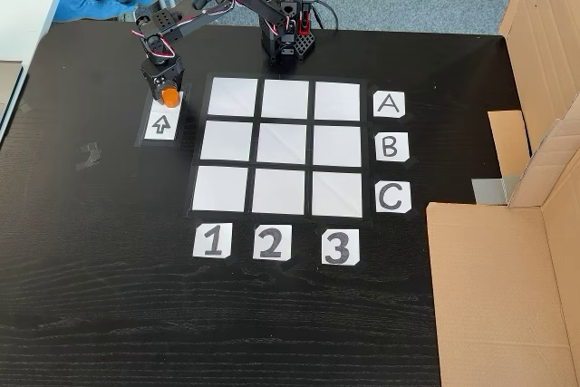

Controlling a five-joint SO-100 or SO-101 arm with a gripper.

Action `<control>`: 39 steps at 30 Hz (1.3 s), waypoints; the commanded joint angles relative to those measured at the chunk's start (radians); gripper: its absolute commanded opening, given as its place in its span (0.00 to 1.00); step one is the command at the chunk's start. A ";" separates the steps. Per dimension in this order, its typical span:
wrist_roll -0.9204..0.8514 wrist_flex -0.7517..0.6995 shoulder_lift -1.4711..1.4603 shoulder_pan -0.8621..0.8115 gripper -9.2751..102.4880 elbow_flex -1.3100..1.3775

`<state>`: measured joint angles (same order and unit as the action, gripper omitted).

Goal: Pick up the round, orange token and place it in the grid on square B1.

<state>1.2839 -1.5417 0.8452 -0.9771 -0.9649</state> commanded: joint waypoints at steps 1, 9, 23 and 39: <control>-0.002 0.009 0.072 -0.038 0.08 0.037; -0.098 0.032 0.327 -0.129 0.09 -0.135; -0.156 0.110 0.831 0.092 0.09 -0.380; -0.015 0.117 0.899 0.485 0.08 -0.476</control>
<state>1.2287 -1.4297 1.6981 -0.5292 -1.4251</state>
